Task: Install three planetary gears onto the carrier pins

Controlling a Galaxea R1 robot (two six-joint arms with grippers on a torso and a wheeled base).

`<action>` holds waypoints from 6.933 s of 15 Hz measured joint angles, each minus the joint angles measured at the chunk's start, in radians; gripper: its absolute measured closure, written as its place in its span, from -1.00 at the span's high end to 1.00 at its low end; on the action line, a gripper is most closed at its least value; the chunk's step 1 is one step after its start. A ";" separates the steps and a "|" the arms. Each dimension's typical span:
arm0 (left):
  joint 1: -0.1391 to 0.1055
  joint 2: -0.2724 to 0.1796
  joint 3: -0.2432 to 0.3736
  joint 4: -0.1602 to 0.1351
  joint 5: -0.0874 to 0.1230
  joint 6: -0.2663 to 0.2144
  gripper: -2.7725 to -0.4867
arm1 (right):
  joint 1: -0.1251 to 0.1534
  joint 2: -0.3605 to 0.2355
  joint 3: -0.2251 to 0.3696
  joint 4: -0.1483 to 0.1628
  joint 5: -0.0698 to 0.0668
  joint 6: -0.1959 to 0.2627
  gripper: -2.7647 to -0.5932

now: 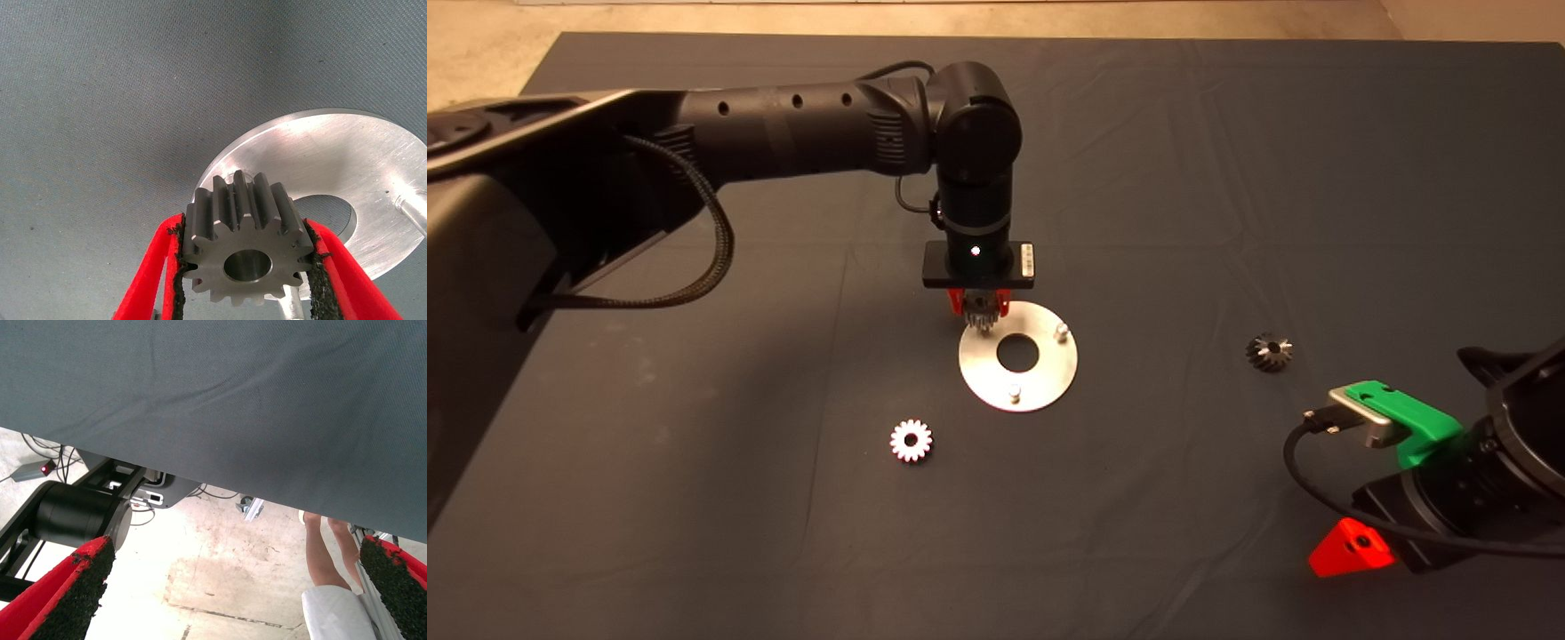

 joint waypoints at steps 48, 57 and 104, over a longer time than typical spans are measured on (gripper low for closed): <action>-0.002 -0.014 0.051 0.000 -0.034 0.018 -0.61 | 0.000 0.000 0.000 0.000 0.000 0.000 0.97; -0.002 -0.045 0.050 0.000 -0.036 0.043 -0.61 | 0.000 0.000 0.000 0.000 0.000 0.000 0.97; 0.003 -0.036 0.038 0.000 -0.041 0.047 -0.61 | 0.000 0.000 0.000 0.000 0.000 0.000 0.97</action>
